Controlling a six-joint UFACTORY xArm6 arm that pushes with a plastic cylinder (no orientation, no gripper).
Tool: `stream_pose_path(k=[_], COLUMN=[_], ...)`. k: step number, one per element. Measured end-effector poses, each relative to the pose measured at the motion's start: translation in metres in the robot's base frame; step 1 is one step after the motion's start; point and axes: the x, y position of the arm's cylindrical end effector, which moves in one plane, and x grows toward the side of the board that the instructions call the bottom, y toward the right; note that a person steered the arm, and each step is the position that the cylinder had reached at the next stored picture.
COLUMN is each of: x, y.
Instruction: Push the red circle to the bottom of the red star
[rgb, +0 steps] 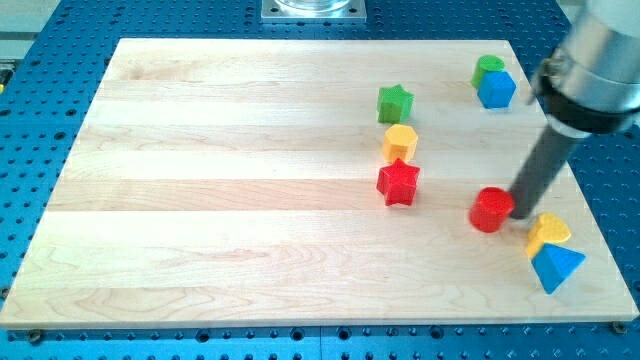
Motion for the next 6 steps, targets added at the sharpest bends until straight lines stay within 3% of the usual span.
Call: stream_pose_path(k=[1,2,6], x=[0.007,0.019,0.027], y=[-0.037,-0.021,-0.065])
